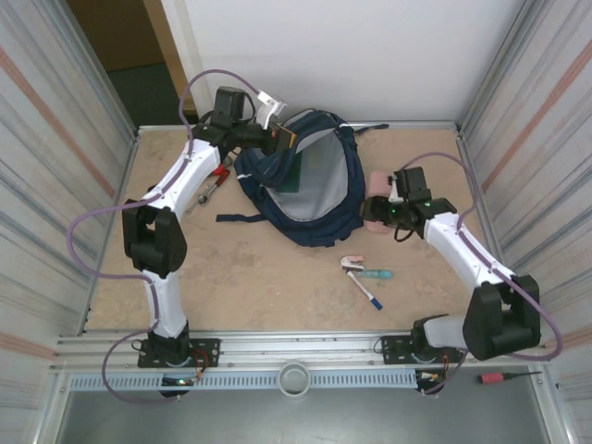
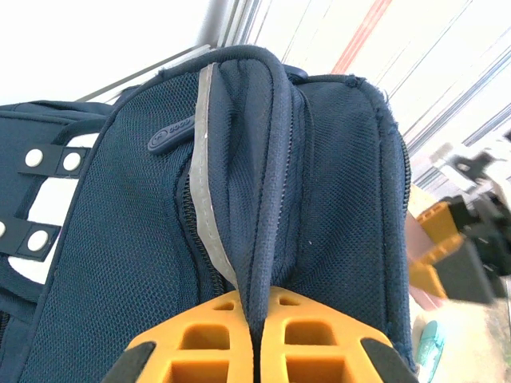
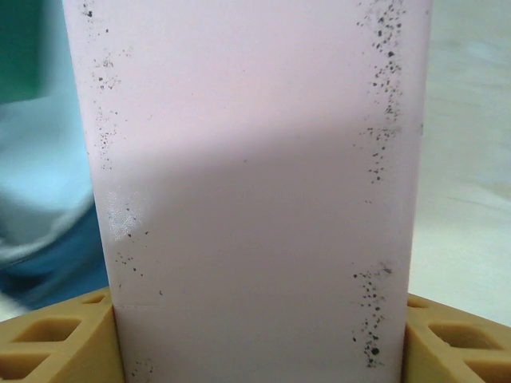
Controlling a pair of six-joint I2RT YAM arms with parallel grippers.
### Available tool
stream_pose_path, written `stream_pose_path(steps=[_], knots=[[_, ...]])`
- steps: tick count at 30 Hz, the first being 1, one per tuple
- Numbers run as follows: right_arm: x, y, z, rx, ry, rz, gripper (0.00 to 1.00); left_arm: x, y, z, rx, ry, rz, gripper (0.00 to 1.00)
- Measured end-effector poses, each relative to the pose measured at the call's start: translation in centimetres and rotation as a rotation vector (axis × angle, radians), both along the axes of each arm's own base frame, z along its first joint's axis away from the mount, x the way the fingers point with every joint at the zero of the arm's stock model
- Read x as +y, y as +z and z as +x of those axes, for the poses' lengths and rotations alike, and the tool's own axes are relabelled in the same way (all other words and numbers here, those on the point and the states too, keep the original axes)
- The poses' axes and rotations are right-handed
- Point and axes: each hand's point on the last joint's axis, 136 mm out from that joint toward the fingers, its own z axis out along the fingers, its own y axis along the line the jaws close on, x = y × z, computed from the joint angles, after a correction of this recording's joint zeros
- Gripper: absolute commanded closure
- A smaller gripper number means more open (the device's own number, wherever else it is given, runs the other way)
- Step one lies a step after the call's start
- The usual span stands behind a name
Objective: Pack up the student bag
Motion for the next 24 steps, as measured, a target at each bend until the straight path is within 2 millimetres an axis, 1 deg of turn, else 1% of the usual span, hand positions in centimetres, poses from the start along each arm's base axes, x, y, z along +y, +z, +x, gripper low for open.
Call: stream_pose_path(steps=[3, 5, 7, 9, 10, 12, 15, 17, 18, 19, 20, 22, 24], knots=[[5.3, 2.0, -0.2, -0.017, 0.155, 0.085, 0.52, 0.0, 0.0, 0.0, 0.002, 0.001, -0.002, 1.00], [8.0, 2.6, 0.3, -0.012, 0.220, 0.128, 0.52, 0.0, 0.0, 0.0, 0.008, 0.001, -0.005, 1.00], [10.2, 2.6, 1.4, 0.005, 0.258, 0.164, 0.51, -0.1, 0.1, -0.1, 0.016, 0.000, -0.010, 1.00], [12.1, 2.1, 3.2, 0.033, 0.267, 0.195, 0.51, -0.1, 0.1, -0.1, 0.022, -0.001, -0.014, 1.00], [12.7, 1.8, 4.0, 0.045, 0.265, 0.204, 0.51, -0.1, 0.1, -0.2, 0.024, 0.000, -0.015, 1.00], [13.6, 0.8, 6.5, 0.069, 0.236, 0.226, 0.51, -0.1, 0.1, -0.1, 0.025, 0.000, -0.015, 1.00], [14.1, -0.6, 10.3, 0.091, 0.179, 0.246, 0.49, -0.2, -0.1, -0.2, 0.029, -0.007, -0.018, 1.00], [14.2, -1.5, 12.5, 0.096, 0.146, 0.243, 0.42, -0.2, -0.1, -0.2, 0.032, -0.012, -0.020, 1.00], [14.1, -2.0, 13.6, 0.097, 0.128, 0.235, 0.40, -0.3, -0.2, -0.3, 0.033, -0.014, -0.021, 1.00], [14.0, -2.4, 14.5, 0.095, 0.113, 0.227, 0.38, -0.3, -0.1, -0.3, 0.033, -0.015, -0.022, 1.00], [14.0, -2.7, 15.3, 0.089, 0.101, 0.219, 0.34, -0.3, -0.1, -0.3, 0.033, -0.015, -0.022, 1.00], [13.9, -3.3, 16.8, 0.079, 0.081, 0.204, 0.26, -0.3, -0.1, -0.3, 0.032, -0.015, -0.022, 1.00], [14.1, -3.6, 17.8, 0.070, 0.071, 0.200, 0.21, -0.3, -0.1, -0.2, 0.031, -0.014, -0.022, 1.00]])
